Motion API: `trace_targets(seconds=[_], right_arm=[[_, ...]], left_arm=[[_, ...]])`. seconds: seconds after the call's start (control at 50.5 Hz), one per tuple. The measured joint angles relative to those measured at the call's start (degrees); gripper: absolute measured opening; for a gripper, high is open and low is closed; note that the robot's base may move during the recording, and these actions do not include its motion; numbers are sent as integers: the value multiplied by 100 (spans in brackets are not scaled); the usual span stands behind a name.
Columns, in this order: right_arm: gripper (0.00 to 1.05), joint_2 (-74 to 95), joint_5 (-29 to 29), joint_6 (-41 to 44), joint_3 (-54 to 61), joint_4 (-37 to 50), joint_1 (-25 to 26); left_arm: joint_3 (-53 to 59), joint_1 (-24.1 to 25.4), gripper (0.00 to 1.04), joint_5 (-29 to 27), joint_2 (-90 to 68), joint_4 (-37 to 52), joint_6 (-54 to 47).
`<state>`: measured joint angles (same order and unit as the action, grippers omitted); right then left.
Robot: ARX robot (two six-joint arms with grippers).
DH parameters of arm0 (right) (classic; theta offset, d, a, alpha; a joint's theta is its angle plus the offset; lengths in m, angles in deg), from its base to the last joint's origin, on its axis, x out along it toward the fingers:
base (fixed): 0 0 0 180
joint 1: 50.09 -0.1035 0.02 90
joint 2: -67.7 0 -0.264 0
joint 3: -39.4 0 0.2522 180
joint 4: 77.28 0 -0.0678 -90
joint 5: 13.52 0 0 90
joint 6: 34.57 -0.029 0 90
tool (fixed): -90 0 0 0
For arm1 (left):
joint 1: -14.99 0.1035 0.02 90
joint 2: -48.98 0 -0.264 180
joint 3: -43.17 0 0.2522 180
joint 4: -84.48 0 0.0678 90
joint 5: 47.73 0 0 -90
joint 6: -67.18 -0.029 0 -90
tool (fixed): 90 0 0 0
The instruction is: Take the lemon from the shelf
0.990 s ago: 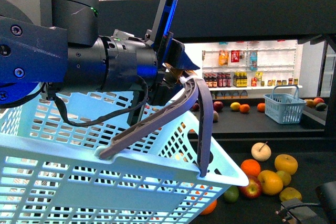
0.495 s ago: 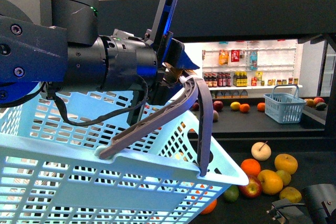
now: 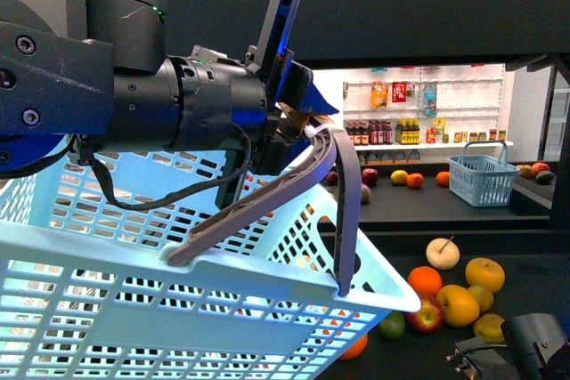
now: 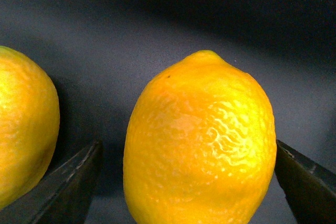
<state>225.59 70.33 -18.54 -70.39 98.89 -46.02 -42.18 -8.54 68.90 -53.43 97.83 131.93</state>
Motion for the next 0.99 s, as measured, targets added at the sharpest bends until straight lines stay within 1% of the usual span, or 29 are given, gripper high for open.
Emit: trace_targets(seconds=[0.079,0.258,0.475,0.733,0.852,0.99], right_arm=[[72,2,4,-17,-7,-33,0],[66,-103,15,-164,74,-7,70],[65,-931,-219,-433,588,348,328],[65,-2535,-970,-1150,765,354,636],[65,-3220,-1373,-1561,723,177,588],[65,-3825,-1945,-2072,721,-28,308]], left_arm=[[0,0,10,0,0,0,0],[0,0,10,0,0,0,0],[0,0,10,0,0,0,0],[0,0,10,0,0,0,0],[0,0,10,0,0,0,0],[0,0,10,0,0,0,0]])
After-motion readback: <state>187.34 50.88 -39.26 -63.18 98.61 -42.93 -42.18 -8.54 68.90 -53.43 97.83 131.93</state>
